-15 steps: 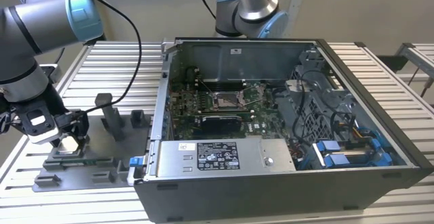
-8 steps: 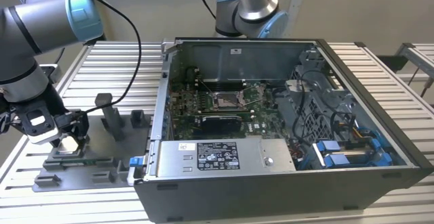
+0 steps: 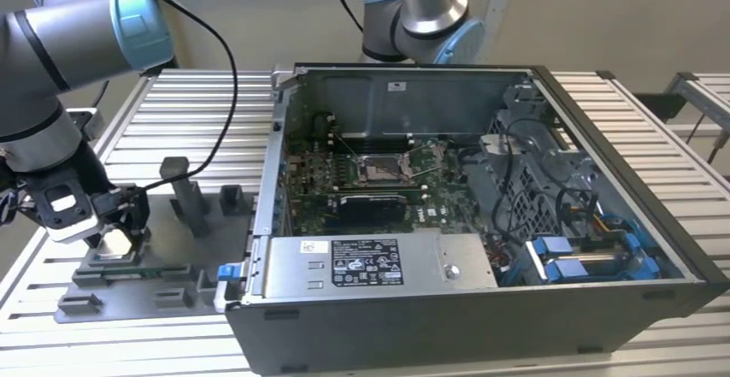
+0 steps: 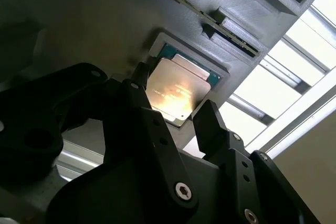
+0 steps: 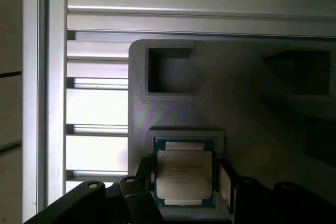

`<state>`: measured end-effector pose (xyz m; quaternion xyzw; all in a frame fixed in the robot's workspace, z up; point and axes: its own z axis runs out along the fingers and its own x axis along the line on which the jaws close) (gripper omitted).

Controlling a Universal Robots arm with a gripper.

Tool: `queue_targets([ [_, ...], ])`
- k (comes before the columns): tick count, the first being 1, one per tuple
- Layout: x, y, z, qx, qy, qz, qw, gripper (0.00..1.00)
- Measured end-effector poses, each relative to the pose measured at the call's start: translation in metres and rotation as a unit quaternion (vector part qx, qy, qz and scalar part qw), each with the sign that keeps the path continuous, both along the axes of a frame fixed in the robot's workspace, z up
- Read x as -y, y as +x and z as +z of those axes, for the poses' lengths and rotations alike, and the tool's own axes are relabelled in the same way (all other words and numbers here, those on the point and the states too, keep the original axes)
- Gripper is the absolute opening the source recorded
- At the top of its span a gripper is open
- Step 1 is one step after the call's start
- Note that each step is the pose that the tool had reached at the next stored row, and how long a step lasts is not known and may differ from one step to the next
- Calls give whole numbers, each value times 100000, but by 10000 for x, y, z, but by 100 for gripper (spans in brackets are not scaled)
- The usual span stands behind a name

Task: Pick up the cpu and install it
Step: 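Place the cpu into insertion slot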

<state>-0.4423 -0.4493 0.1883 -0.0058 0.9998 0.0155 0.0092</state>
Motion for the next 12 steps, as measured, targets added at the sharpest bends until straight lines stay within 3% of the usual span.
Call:
queue_targets([
  [1,0,0,0,-2,-1,0,100000,100],
  [2,1,0,0,-2,0,1,100000,0],
  [12,3,0,0,-3,0,0,100000,0],
])
